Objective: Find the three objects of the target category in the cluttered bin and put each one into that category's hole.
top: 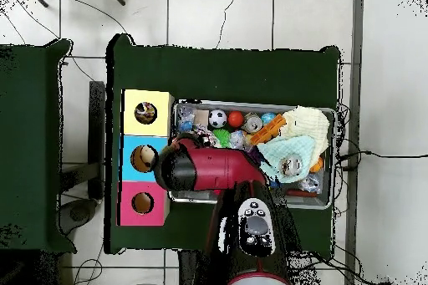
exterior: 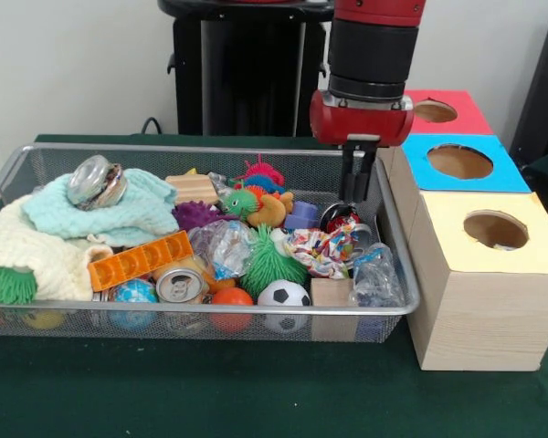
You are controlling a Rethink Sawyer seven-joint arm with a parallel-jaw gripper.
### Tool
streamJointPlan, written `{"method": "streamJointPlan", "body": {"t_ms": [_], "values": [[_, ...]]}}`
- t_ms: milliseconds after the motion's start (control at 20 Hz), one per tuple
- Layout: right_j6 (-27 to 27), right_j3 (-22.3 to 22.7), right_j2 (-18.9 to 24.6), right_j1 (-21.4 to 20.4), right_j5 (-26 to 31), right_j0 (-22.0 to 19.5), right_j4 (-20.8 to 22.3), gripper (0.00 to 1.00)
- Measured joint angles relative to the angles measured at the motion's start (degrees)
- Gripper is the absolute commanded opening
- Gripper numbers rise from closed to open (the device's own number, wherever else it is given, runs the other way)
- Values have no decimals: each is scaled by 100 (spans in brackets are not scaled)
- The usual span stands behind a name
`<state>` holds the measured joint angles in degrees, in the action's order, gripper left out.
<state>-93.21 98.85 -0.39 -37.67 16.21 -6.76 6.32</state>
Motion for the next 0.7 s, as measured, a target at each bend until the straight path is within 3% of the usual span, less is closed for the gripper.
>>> {"method": "streamJointPlan", "body": {"t_ms": [300, 700], "values": [[0, 9, 5, 0, 129, -153, -144, 0], [0, 44, -198, -15, 129, 141, -265, 0]]}}
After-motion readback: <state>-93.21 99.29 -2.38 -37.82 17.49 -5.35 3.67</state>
